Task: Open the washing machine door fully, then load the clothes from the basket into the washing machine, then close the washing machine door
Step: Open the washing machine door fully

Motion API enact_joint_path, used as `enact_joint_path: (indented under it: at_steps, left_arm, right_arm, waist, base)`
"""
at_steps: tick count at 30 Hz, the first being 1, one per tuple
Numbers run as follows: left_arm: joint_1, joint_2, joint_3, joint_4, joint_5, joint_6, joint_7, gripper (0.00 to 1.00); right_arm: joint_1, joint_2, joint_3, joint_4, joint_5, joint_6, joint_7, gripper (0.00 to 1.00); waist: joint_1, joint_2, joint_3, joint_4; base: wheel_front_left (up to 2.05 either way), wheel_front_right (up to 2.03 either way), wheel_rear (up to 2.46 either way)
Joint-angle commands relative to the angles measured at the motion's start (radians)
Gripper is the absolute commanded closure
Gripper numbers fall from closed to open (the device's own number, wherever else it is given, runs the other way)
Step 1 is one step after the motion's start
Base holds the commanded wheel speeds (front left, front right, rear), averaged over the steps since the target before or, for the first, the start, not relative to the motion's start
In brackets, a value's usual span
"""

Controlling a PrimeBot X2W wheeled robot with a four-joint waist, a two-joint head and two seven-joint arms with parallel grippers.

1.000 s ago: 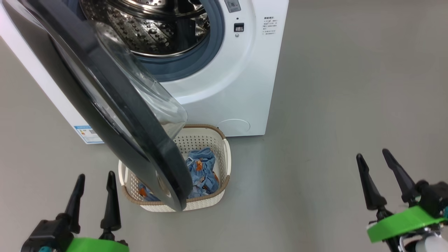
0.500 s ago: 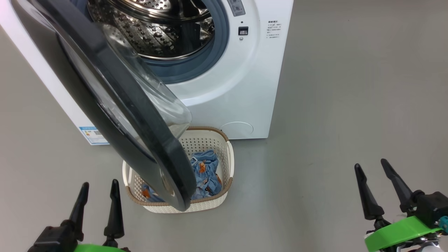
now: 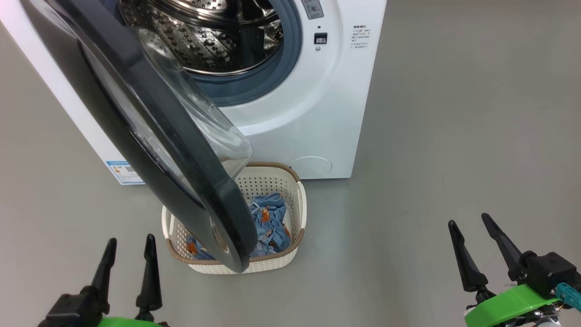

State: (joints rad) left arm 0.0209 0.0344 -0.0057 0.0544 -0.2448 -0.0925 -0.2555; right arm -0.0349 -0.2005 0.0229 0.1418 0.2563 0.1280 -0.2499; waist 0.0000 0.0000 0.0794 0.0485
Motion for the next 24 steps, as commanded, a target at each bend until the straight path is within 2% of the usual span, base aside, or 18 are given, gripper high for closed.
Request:
enact_joint_path:
  at_steps: [1,14,16,20,24]
  left_arm:
    - [-0.02,0.016,0.033,-0.023,-0.006,-0.001,-0.006,0.0]
    - [-0.029,0.016,0.02,-0.029,0.0,0.001,-0.006,0.0]
    - [-0.03,0.016,0.016,-0.027,0.003,0.0,-0.006,1.0]
    - [-0.035,0.016,0.014,-0.037,0.01,-0.003,-0.006,1.0]
    - [-0.066,0.016,0.039,-0.124,0.028,0.0,-0.006,1.0]
  right_arm:
    - [-0.02,-0.011,0.023,-0.018,0.004,0.003,-0.012,0.0]
    - [-0.034,-0.008,0.029,0.001,0.013,0.003,-0.012,0.0]
    - [-0.035,-0.008,0.031,0.003,0.014,0.003,-0.012,0.0]
    - [-0.04,-0.009,0.036,0.008,0.015,0.003,-0.012,0.0]
    - [-0.044,-0.009,0.034,0.009,0.019,0.003,-0.012,0.0]
  waist:
    - [0.0,0.0,0.003,0.0]
    - [0.0,0.0,0.012,0.001]
    - [0.0,0.0,0.012,0.001]
    - [0.0,0.0,0.014,0.002]
    - [0.0,0.0,0.016,0.005]
  base:
    - [0.0,0.0,0.0]
    - [0.0,0.0,0.0]
    - [0.0,0.0,0.0]
    - [0.0,0.0,0.0]
    - [0.0,0.0,0.0]
